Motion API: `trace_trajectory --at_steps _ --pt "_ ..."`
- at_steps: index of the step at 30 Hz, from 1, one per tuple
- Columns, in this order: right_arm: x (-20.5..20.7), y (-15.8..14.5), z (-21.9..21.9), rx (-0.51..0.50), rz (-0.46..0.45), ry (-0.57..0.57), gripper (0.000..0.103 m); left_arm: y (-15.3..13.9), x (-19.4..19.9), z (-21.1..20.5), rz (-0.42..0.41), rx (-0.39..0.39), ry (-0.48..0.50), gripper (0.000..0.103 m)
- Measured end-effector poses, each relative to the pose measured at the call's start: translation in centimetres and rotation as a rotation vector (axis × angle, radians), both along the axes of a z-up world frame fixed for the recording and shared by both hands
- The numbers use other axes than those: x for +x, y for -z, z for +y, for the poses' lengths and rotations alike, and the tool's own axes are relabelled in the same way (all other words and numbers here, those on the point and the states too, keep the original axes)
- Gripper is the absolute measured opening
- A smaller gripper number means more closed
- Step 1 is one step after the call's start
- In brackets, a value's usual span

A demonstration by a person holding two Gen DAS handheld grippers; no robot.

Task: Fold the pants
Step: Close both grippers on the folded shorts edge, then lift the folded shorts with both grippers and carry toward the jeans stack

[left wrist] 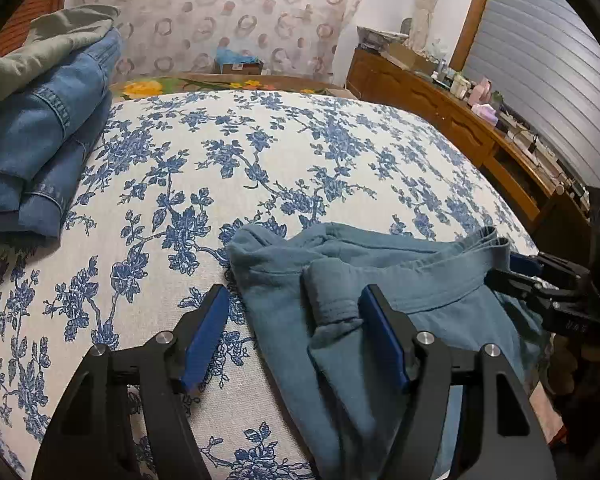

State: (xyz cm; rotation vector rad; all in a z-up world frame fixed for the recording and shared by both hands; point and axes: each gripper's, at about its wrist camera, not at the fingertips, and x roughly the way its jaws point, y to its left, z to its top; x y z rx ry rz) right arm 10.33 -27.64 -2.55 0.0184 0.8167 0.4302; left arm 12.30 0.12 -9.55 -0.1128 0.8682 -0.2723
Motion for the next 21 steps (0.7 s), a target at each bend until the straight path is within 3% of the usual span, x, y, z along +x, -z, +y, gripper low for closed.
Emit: trace_trajectory --at_steps 6,14,21 --pt "-0.5 0.2 0.0 -0.017 -0.032 0.008 0.046 -0.1 -0.2 -0.4 -0.007 -0.019 0.027 0.051" --pt "-0.5 0.3 -0.9 0.069 0.0 -0.006 0.029 -0.5 -0.4 -1.1 -0.037 -0.021 0.051 0.029" --pt "-0.5 0.3 -1.4 0.109 0.012 -0.013 0.016 -2.8 -2.4 -2.3 -0.147 0.014 0.079 0.019"
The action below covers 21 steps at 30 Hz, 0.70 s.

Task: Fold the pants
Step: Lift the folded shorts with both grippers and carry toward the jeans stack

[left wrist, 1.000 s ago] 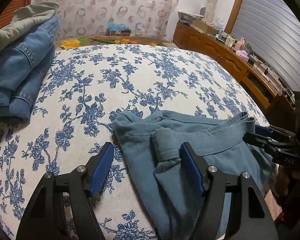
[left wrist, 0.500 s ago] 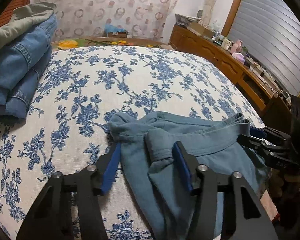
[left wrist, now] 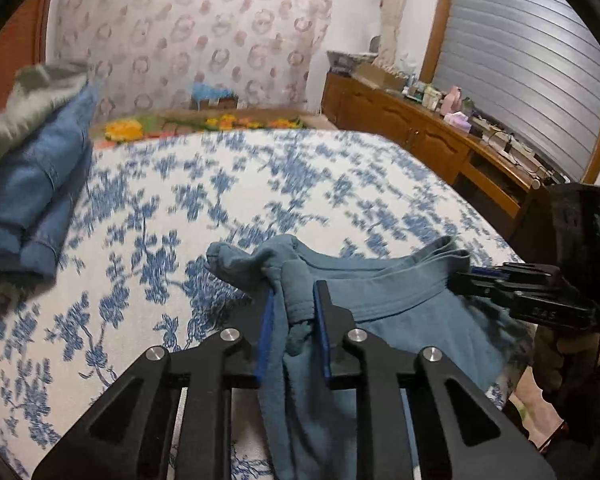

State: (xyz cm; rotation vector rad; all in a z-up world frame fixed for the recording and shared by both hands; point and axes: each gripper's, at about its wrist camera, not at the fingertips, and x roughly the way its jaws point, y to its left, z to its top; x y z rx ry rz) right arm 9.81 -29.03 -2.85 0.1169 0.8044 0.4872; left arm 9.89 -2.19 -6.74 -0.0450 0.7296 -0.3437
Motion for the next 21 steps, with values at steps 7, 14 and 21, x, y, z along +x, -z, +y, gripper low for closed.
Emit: trace_trajectory --at_steps 7,14,21 --pt "-1.6 -2.1 0.0 -0.009 -0.075 -0.002 0.014 -2.6 -1.7 -0.2 -0.066 -0.018 0.011 0.018" --pt "-3.6 -4.9 0.3 -0.029 -0.174 -0.003 0.014 -4.8 -2.8 0.0 -0.133 -0.028 0.0 0.017" --pt "-4.9 -7.2 0.5 -0.036 -0.241 -0.01 0.013 -6.7 -2.9 0.2 -0.181 -0.03 -0.002 0.017"
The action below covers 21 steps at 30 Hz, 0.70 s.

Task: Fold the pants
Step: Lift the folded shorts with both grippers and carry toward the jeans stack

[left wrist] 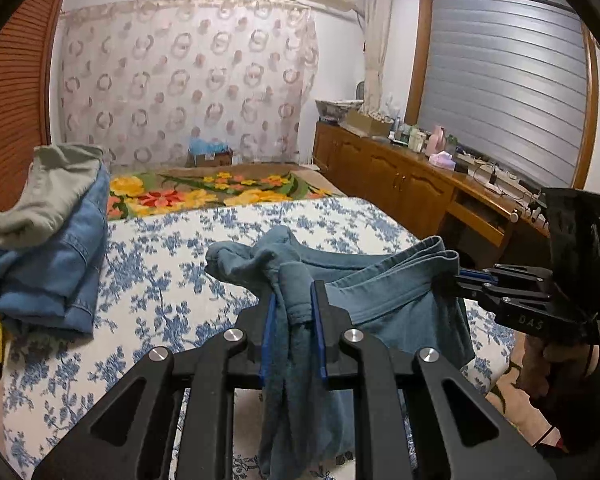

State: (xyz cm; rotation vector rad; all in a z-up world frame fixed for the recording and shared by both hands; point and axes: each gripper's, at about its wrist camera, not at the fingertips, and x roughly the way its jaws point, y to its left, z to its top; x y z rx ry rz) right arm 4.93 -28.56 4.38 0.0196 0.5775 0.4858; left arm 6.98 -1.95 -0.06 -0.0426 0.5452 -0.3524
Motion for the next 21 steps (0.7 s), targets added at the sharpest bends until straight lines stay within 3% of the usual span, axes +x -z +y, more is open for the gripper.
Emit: trace_trajectory --at_steps 14,21 --pt "0.4 -3.9 0.9 -0.004 -0.109 -0.042 0.013 -3.9 -0.8 1.1 -0.09 0.02 -0.035 0.017" --pt "2.9 -4.8 3.7 -0.044 -0.153 -0.096 0.013 -4.9 -0.3 3.5 -0.119 0.032 -0.09 0.017"
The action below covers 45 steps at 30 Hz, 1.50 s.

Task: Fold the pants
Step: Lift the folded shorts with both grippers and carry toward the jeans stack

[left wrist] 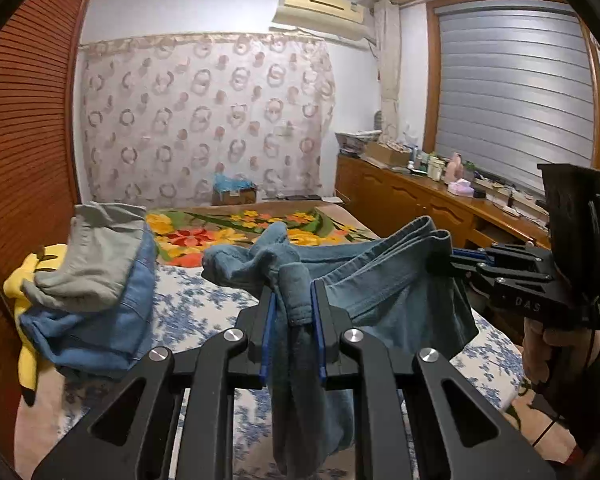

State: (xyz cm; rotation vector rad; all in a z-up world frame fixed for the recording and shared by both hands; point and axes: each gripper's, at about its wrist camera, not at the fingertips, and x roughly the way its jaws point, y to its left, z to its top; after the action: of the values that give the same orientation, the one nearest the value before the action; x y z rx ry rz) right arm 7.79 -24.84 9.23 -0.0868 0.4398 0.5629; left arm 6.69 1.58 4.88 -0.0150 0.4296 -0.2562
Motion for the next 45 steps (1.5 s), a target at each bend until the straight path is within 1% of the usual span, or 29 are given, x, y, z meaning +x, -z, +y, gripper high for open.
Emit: trace_trajectory --at_steps 5,7,14,19,24,27,31,34,38,43,45 --pt "3.2 0.3 2.4 -0.008 -0.006 -0.038 0.013 -0.1 1.0 2.4 -0.002 -0.005 -0.044 0.017" --pt "4.5 0.5 2.7 -0.005 -0.002 -0.053 0.013 -0.3 1.5 3.5 -0.002 -0.008 -0.062 0.017" --pt "9.6 0.0 5.5 -0.015 -0.029 -0.11 0.013 -0.8 4.1 7.4 -0.006 -0.011 -0.126 0.017" --pt "12.6 0.1 7.0 -0.003 -0.05 -0.147 0.013 -1.5 5.9 9.1 -0.015 0.006 -0.157 0.017" --pt "16.2 -0.1 8.0 0.021 -0.069 -0.165 0.013 -2.8 8.5 10.4 -0.042 0.037 -0.189 0.017" --pt "18.4 0.1 8.3 0.03 -0.077 -0.172 0.013 -3.1 9.8 11.5 -0.052 0.035 -0.209 0.017" --pt "20.8 0.5 9.4 0.035 -0.088 -0.186 0.013 -3.0 11.4 12.6 -0.042 0.03 -0.232 0.017" --pt "23.4 0.3 10.7 0.021 -0.088 -0.201 0.013 -3.1 11.9 13.1 -0.043 0.039 -0.245 0.017" --pt "25.7 -0.1 12.3 0.013 -0.093 -0.235 0.013 -3.0 11.6 13.7 -0.045 0.015 -0.276 0.017" --pt "27.9 -0.3 15.1 -0.024 -0.109 -0.292 0.013 -3.0 11.3 14.7 -0.039 -0.003 -0.325 0.017" --pt "29.1 -0.2 17.0 -0.064 -0.113 -0.32 0.013 -2.9 10.9 15.3 -0.038 -0.016 -0.353 0.017"
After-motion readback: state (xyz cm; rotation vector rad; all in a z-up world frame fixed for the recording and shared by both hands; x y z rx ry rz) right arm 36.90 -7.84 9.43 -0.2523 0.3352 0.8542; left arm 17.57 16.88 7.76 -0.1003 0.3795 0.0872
